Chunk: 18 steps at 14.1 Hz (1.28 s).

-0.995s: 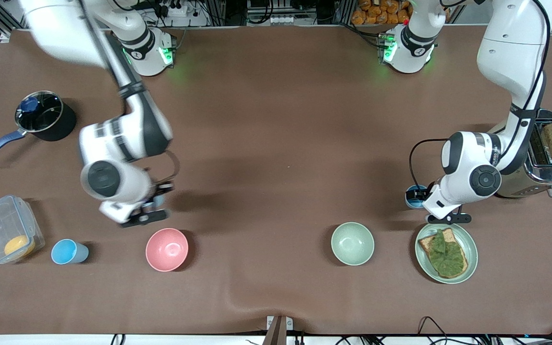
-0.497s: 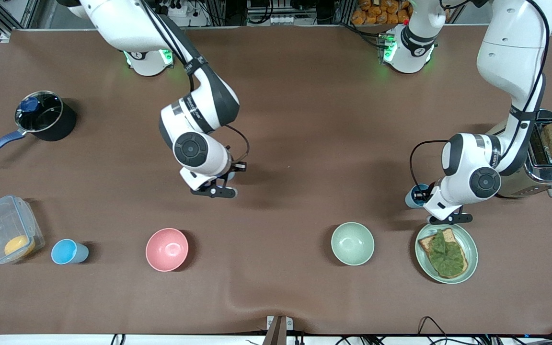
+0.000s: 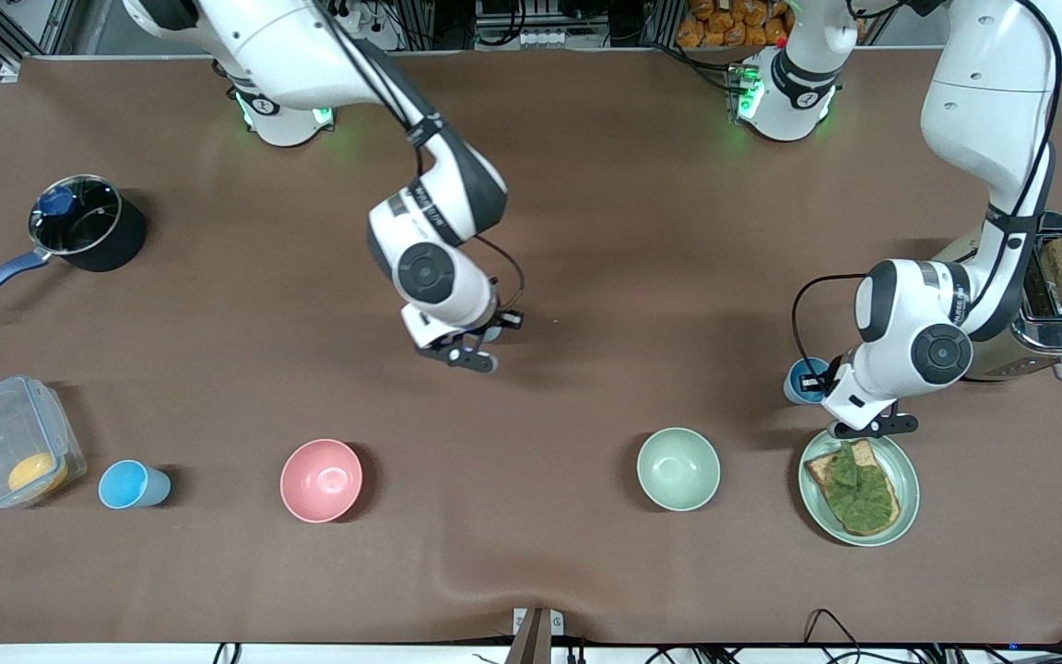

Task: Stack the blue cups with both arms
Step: 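Carry the cup mid-table with the right gripper while the left gripper lifts its cup, then release the cup and withdraw the right gripper while the left gripper brings its cup over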

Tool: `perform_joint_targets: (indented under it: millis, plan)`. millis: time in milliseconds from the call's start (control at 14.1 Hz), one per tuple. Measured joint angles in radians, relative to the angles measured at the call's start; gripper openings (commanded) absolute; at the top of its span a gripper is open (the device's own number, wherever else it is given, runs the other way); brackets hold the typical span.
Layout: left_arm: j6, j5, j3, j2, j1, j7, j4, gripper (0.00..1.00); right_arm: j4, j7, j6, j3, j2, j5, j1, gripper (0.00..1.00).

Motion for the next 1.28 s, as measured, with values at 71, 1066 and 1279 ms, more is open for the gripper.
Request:
perform_joint_targets:
  millis: [71, 1066, 1279]
  plan:
    - [-0.003, 0.0, 0.0, -0.001, 0.003, 0.0, 0.004, 0.0, 0.0, 0.02, 0.011, 0.0, 0.005, 0.0, 0.013, 0.0]
    - [-0.042, -0.186, -0.215, -0.222, -0.004, -0.205, -0.041, 0.0, 0.132, -0.014, -0.15, -0.035, -0.013, -0.001, -0.046, 1.0]
    - [-0.042, -0.186, -0.305, -0.226, -0.013, -0.29, -0.042, 0.0, 0.165, -0.22, -0.291, -0.041, -0.068, -0.05, -0.16, 1.0]
